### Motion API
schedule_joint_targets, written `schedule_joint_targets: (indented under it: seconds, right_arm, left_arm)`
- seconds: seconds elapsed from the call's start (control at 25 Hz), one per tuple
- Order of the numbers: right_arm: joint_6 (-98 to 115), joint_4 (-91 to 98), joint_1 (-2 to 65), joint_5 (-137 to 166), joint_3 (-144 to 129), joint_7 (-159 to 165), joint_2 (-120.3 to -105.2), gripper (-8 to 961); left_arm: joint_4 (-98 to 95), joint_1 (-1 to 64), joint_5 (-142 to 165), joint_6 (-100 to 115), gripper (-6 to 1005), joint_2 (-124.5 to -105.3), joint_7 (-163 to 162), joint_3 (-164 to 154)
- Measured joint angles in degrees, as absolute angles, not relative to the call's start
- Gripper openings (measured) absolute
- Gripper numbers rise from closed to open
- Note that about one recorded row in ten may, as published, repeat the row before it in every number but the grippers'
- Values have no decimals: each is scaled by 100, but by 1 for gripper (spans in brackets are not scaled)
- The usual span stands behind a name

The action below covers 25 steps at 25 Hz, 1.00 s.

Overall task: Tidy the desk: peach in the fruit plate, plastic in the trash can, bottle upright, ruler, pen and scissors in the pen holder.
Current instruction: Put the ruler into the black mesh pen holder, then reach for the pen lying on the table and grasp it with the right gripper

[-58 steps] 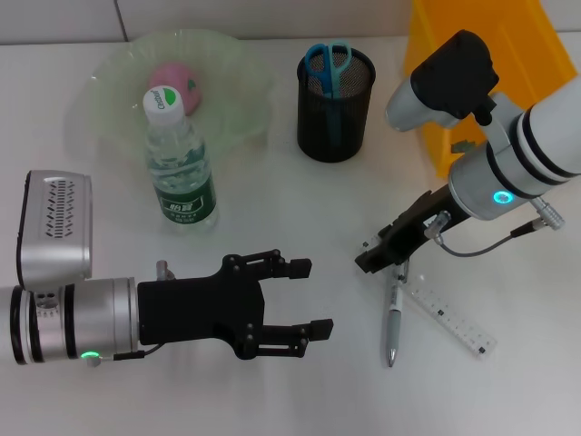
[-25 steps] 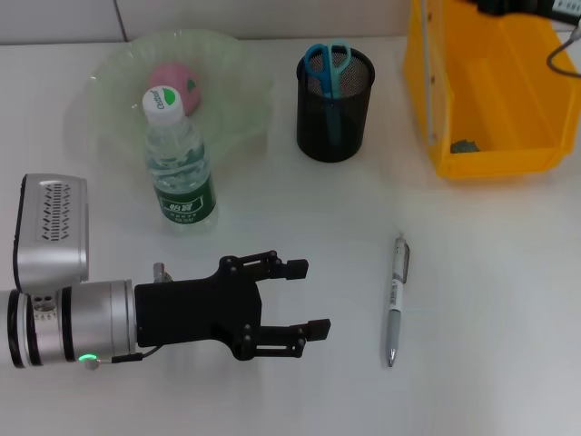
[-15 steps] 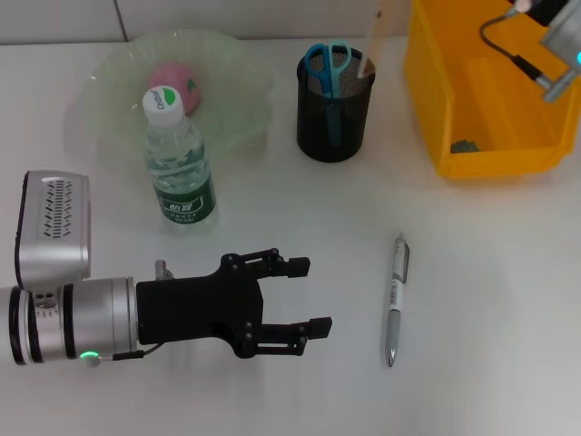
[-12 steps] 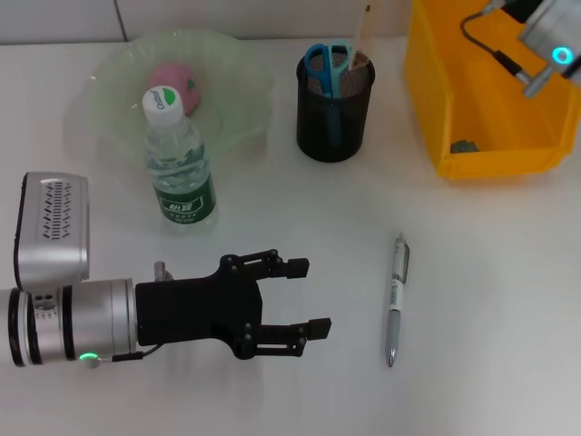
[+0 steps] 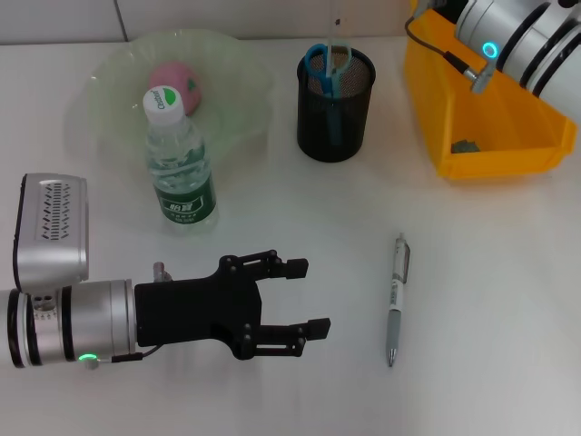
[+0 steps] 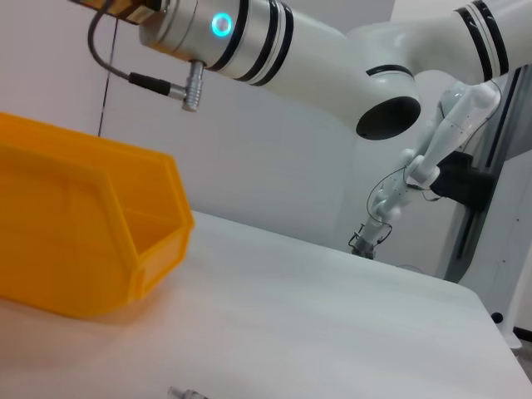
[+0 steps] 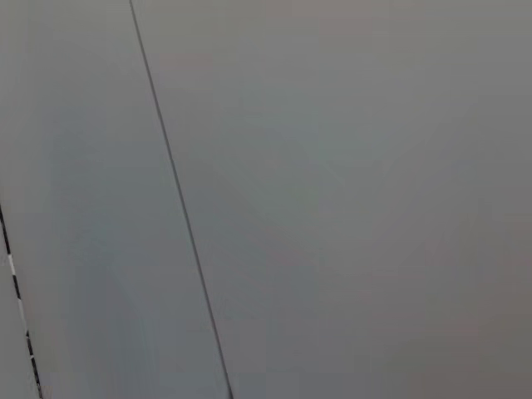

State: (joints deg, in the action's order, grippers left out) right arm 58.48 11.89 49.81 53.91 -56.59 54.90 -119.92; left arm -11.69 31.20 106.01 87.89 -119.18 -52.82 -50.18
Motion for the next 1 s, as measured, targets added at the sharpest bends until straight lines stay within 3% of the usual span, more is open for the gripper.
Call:
schedule_joint_targets:
  seconds: [0.12, 0.64, 0.84, 0.88, 1.0]
  right_arm:
    - [5817, 1189, 4981, 5391, -5720, 5491, -11992, 381]
    - [5826, 1227, 4911, 5420, -5769, 5569, -11972, 574]
    - [6047, 2473, 4256, 6157, -6495, 6938, -11810, 604]
    - [6158, 3491, 3836, 7123, -6649, 8030, -11706, 604]
    - [6691, 5010, 3388, 8965, -6522, 9698, -11634, 604]
  left_arm:
    - [-1169, 3120, 10590, 8789, 806, -11918, -5282, -5018]
    - [-1165, 3132, 10590, 8789, 805, -11918, -5282, -5018]
    - [-1161, 3115, 10591, 8835, 805, -11916, -5287, -5018]
    - [-1160, 3114, 10591, 8839, 805, -11916, -5289, -5019]
    - [-1160, 3115, 10591, 8842, 805, -11911, -5313, -5019]
